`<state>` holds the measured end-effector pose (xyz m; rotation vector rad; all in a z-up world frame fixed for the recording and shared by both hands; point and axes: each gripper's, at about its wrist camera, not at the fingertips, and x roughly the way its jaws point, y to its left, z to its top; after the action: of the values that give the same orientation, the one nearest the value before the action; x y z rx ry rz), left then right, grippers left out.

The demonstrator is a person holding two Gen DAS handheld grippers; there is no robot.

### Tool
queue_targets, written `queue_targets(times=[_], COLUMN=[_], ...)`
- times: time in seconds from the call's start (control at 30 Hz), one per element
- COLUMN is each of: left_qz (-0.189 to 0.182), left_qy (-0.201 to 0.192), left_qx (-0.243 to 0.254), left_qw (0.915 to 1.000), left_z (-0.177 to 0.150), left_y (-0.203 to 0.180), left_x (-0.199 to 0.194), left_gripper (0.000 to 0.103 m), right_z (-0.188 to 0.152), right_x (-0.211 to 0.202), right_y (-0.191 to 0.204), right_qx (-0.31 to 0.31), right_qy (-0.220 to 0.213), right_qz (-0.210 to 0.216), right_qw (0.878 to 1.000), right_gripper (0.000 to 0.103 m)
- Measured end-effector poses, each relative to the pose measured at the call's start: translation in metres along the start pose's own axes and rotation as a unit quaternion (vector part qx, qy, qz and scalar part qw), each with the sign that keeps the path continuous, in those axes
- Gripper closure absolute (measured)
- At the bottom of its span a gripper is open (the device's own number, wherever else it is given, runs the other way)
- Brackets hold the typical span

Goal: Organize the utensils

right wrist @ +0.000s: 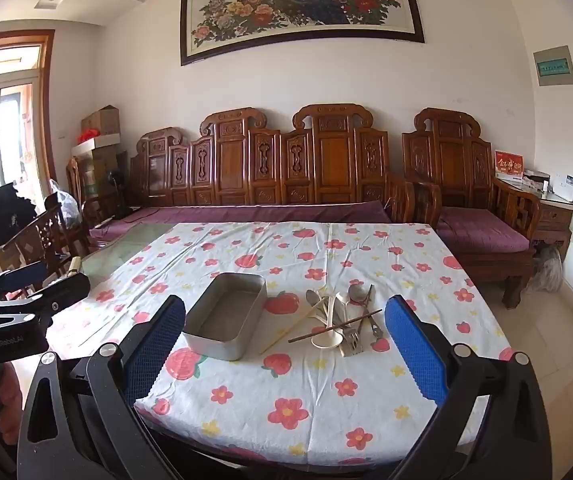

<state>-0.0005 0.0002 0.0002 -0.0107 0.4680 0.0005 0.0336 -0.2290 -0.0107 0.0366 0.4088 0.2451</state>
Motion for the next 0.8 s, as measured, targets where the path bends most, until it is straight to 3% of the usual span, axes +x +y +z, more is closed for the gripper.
queue_targets(times=[0.8], left_qz=[-0.012], left_qy=[0.0], left_qx=[-0.001], left_qw=[0.9999], left_z=[0.009], left_y=[-0.007], left_x=[-0.008], left_gripper=[0.006], right_z=[0.002], right_x=[-0.001], right_y=[0.002], right_qx=[0.001], right_qy=[0.001], right_qz=[0.002], right_qw=[1.0], right_gripper=[0.003])
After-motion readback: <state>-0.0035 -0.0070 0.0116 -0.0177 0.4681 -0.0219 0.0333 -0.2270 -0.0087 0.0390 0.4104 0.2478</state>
